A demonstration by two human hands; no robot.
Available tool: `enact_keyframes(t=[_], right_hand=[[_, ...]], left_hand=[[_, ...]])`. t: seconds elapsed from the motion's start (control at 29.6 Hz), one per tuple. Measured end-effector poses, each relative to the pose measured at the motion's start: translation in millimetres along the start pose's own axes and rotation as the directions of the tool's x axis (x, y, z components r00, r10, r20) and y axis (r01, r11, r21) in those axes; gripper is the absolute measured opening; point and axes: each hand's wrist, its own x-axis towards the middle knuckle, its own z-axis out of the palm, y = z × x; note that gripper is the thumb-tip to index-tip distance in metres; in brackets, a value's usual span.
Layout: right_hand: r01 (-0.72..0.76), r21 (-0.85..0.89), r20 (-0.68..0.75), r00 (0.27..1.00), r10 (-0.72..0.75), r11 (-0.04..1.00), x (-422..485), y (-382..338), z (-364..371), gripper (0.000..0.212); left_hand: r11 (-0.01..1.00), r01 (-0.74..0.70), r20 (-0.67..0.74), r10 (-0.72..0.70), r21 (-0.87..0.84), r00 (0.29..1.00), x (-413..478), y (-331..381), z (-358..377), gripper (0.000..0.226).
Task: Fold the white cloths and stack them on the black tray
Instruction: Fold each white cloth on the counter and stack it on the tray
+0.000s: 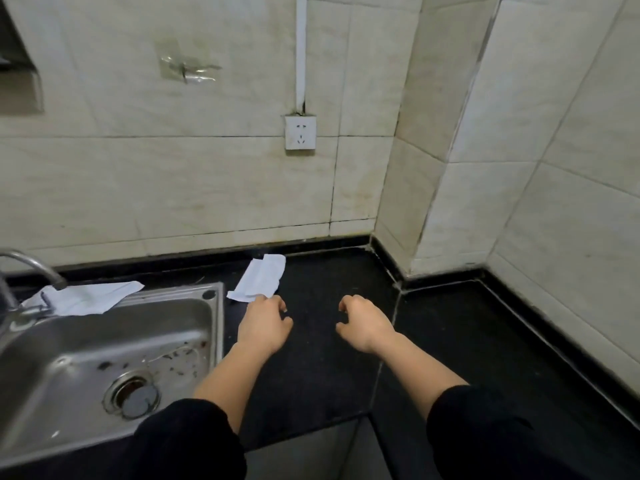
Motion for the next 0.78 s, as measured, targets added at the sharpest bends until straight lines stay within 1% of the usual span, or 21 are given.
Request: enact_keyframes(t=[0.07, 0.14, 0.17, 0.2, 0.37, 0.54, 0.61, 0.68, 0.78], right_hand=[[-0.001, 0.008, 0.003, 1.0, 0.001, 1.0, 22, -15, 1, 0.037], [-0.017, 0.024, -0.005, 1.0, 0.017, 1.0, 82, -44, 18, 0.037], [-0.018, 0.036, 0.001, 1.0, 0.018, 0.999, 86, -48, 20, 0.037], [-0.022, 0.043, 0.011, 1.0, 0.021, 0.999, 109, -61, 26, 0.036], [-0.024, 0.049, 0.098, 0.995, 0.019, 0.999, 195, -100, 62, 0.034], [0.003, 0.018, 0.177, 0.984, -0.006, 1.0, 259, -117, 97, 0.037], [0.016, -0.003, 0.191, 0.981, -0.015, 1.0, 268, -119, 106, 0.041], [0.031, -0.035, 0.225, 0.974, -0.023, 0.999, 284, -121, 128, 0.046], [0.05, -0.112, 0.226, 0.974, -0.024, 0.992, 302, -122, 154, 0.043]], left_hand=[[1.0, 0.0, 0.0, 0.0, 0.016, 1.0, 21, -14, -5, 0.028], [0.999, 0.022, 0.015, -0.022, 0.031, 1.0, 73, -50, -11, 0.031], [0.999, 0.022, 0.028, -0.024, 0.047, 0.999, 79, -55, -10, 0.032], [0.997, 0.035, 0.04, -0.038, 0.063, 0.998, 101, -70, -13, 0.032], [0.995, 0.081, 0.109, -0.087, 0.055, 0.99, 175, -130, -9, 0.028], [0.992, 0.109, 0.157, -0.117, 0.061, 0.981, 222, -172, 13, 0.024], [0.992, 0.1, 0.159, -0.11, 0.072, 0.981, 226, -177, 19, 0.031], [0.994, 0.08, 0.201, -0.094, 0.076, 0.975, 235, -190, 35, 0.037], [0.994, 0.015, 0.243, -0.04, 0.107, 0.969, 247, -205, 55, 0.046]])
